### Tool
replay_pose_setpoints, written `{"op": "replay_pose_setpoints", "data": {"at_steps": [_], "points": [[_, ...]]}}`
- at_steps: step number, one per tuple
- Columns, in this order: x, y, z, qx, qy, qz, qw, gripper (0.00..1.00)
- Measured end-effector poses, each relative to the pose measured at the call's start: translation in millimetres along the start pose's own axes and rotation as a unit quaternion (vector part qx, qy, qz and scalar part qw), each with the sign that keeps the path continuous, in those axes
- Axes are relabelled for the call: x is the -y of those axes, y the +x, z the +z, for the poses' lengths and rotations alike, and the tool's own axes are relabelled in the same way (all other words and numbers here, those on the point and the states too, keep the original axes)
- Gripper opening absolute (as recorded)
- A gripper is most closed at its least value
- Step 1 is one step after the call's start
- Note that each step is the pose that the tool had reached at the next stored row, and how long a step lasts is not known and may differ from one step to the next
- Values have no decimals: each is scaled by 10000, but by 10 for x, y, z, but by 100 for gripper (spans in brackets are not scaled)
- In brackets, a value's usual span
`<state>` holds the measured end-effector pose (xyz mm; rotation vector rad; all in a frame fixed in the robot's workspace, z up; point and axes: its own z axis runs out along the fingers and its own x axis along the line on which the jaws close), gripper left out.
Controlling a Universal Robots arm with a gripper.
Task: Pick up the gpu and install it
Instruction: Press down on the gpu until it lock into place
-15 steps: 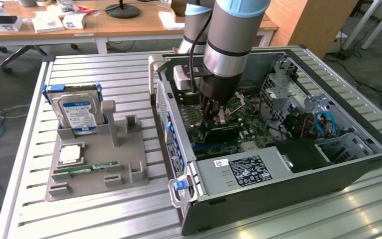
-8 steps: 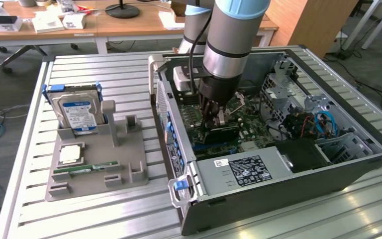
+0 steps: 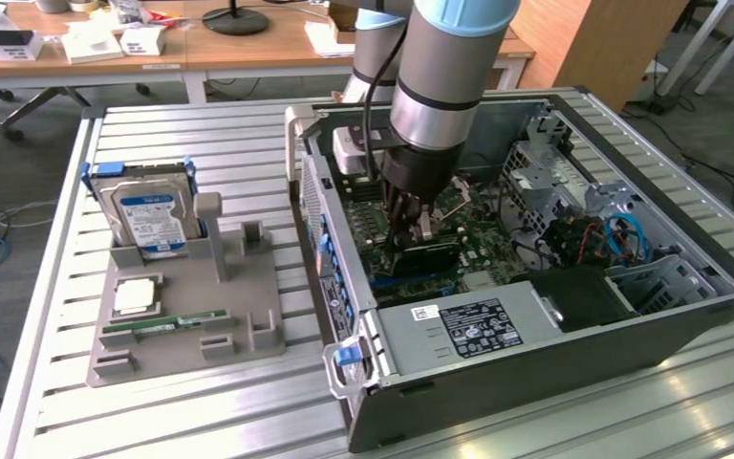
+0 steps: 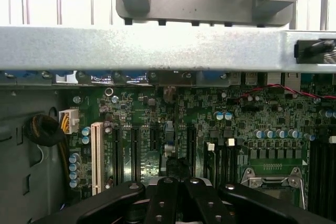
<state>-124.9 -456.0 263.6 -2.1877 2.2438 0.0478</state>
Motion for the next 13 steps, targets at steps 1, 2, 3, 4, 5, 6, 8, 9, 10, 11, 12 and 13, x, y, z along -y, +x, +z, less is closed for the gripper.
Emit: {"op": "replay_pose_setpoints", "data": {"at_steps": [1,2,3,4,5,6,8,9,10,11,12,13], "points": [[0,0,-8,0,0,0,10000,11],[3,0,-17,0,0,-1,10000,11],[7,-1,-25,0,0,-1,10000,11],[10,-1,-29,0,0,-1,10000,11],[10,-2,-29,1,1,0,10000,11],[10,-2,-29,1,1,1,10000,11],[17,-1,-30,0,0,-1,10000,11],[27,-2,-31,0,0,-1,10000,11],[35,-2,-31,0,0,0,10000,11],[42,-1,-31,0,0,0,10000,11],[44,-1,-30,1,0,-1,10000,11],[48,-2,-29,1,1,0,10000,11]]}}
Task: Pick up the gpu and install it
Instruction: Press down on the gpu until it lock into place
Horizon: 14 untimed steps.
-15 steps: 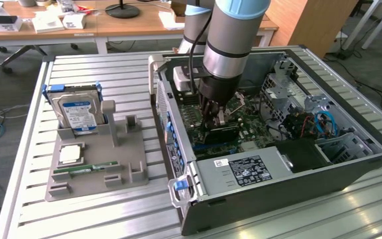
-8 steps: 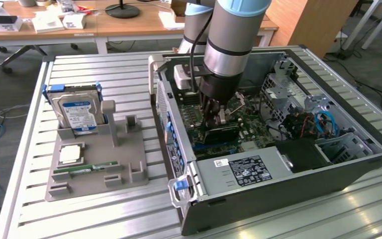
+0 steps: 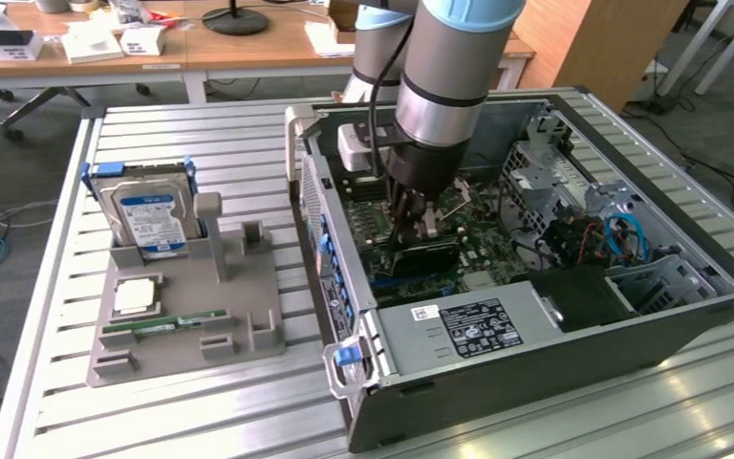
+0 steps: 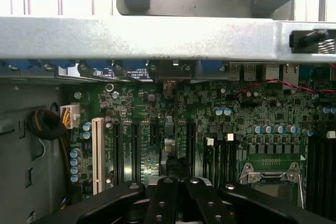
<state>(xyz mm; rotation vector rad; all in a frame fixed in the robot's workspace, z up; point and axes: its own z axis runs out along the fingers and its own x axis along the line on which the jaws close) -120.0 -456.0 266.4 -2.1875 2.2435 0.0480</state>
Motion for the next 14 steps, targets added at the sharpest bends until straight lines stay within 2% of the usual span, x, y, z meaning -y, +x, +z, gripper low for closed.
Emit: {"op": "replay_pose_setpoints", "data": {"at_steps": [4,14], "points": [[38,-1,0,-1,0,0,10000,11],[41,0,36,-2,-1,-1,10000,11]]}}
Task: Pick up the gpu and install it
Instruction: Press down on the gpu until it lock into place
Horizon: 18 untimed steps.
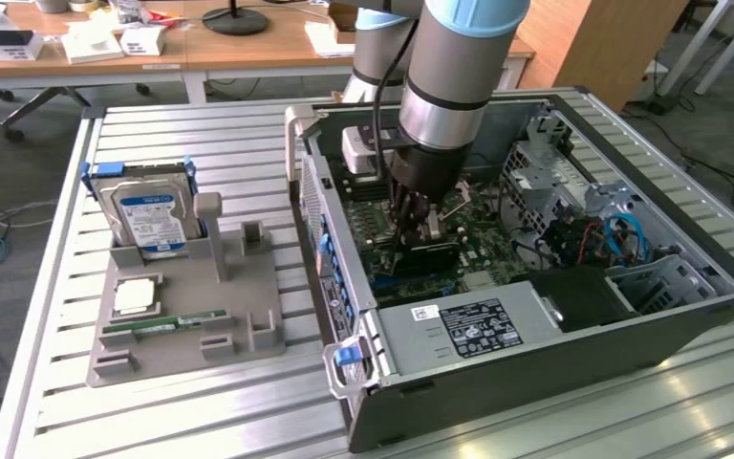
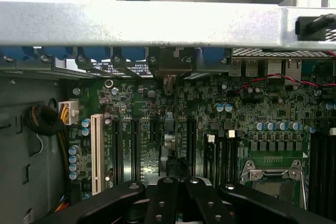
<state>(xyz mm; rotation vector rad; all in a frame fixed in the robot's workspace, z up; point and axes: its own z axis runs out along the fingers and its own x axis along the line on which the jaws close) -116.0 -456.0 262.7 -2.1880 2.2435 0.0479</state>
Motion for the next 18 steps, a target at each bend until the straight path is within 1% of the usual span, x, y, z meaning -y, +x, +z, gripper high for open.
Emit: {"op": "replay_pose_setpoints", "data": {"at_steps": [9,13,18], "points": [[1,0,5,1,0,0,10000,11],[34,-1,5,2,1,0,10000,11],[37,-1,4,1,-1,0,10000,11]]}}
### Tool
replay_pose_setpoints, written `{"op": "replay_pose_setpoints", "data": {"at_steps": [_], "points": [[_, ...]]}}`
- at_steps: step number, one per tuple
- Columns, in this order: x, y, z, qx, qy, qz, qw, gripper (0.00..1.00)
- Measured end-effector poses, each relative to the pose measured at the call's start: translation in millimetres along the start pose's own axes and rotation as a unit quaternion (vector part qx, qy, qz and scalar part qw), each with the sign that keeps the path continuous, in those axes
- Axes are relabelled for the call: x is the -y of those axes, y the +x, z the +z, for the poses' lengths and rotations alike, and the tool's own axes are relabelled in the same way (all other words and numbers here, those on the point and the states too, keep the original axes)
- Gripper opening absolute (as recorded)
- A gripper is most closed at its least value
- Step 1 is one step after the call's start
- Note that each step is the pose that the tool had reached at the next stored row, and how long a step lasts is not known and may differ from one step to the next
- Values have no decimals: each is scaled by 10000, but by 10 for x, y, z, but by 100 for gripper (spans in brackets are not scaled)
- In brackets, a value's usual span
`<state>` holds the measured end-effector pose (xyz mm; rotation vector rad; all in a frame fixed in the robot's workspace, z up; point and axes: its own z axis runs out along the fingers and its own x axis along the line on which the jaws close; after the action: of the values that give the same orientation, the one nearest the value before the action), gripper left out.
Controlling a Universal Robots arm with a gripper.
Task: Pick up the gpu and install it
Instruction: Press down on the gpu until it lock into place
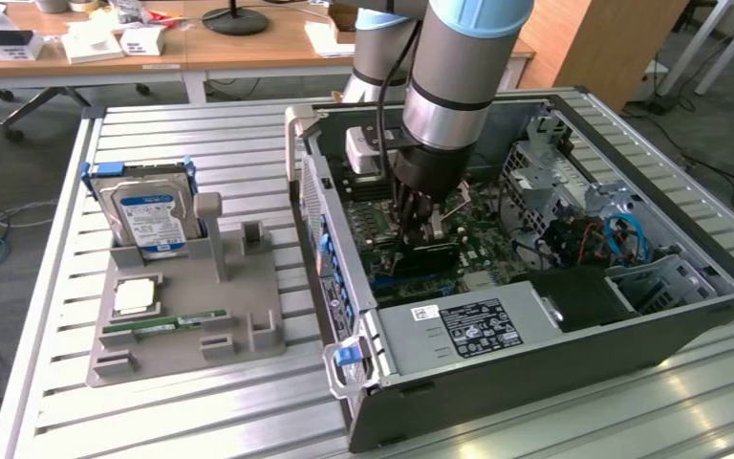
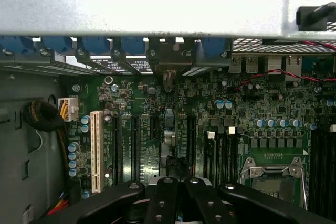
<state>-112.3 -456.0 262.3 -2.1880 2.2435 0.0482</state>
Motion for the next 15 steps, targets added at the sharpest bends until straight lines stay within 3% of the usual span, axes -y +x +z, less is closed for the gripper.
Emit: {"op": "replay_pose_setpoints", "data": {"at_steps": [15], "points": [[-5,0,1,0,0,0,10000,11]]}}
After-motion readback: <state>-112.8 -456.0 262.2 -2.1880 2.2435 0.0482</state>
